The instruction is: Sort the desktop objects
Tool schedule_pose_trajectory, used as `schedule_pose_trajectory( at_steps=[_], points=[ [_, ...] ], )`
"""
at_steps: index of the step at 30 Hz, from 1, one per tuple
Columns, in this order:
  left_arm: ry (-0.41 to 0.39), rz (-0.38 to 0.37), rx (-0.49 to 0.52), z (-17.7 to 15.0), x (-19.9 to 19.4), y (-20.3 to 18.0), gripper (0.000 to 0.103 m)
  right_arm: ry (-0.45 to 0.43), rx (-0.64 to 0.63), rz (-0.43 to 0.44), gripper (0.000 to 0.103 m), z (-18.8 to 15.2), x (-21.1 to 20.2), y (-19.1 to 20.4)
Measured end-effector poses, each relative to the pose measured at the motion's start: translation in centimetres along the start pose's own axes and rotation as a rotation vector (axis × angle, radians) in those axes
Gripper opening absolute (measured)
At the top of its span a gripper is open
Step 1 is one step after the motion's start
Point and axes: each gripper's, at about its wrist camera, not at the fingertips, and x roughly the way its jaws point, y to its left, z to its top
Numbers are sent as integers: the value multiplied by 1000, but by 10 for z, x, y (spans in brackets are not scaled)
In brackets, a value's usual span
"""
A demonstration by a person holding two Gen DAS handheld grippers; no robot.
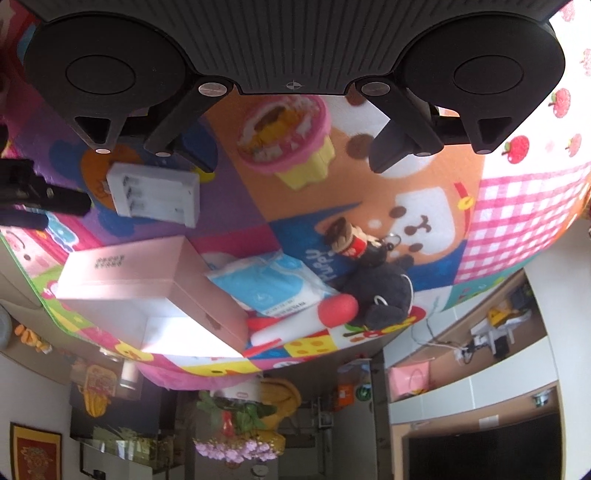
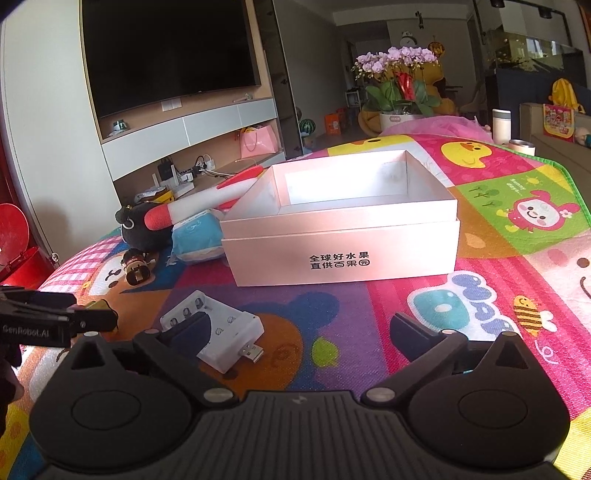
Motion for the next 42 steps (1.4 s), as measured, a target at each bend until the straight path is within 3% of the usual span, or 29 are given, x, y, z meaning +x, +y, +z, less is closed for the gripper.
schedule_pose_trajectory(
  at_steps=[5,10,13,15,20,25,30,32,34,37,38,39,42],
  points=[
    [52,47,-7,-18,-3,-8,94,2,0,-3,103,0,1,0],
    [50,31,-24,-24,-3,-12,81,6,1,-11,103,0,2,0],
    [40,19,-47,-21,-7,-4,81,-13,-9,-8,103,0,-1,1],
    [17,14,-85,-17,-16,8,89,-29,-56,-3,103,0,-5,8],
    [-48,-17,-245,-5,-37,50,98,-21,-284,111,96,8,-17,55],
    [-134,93,-353,2,-45,87,100,40,-443,253,94,12,-8,123],
    [-184,148,-393,-5,-49,111,103,100,-566,236,93,-3,22,172],
    [-188,169,-389,-9,-48,116,103,139,-575,239,83,-7,32,181],
    [-190,174,-398,-14,-48,120,103,181,-589,234,56,-11,40,188],
    [-194,170,-413,-20,-48,128,103,211,-591,236,46,-6,42,191],
    [-195,169,-415,-22,-47,129,103,209,-587,236,41,-2,42,189],
    [-196,165,-417,-23,-47,130,103,215,-578,241,28,4,41,187],
    [-191,146,-418,-26,-44,130,103,307,-470,289,26,28,52,175]
  ],
)
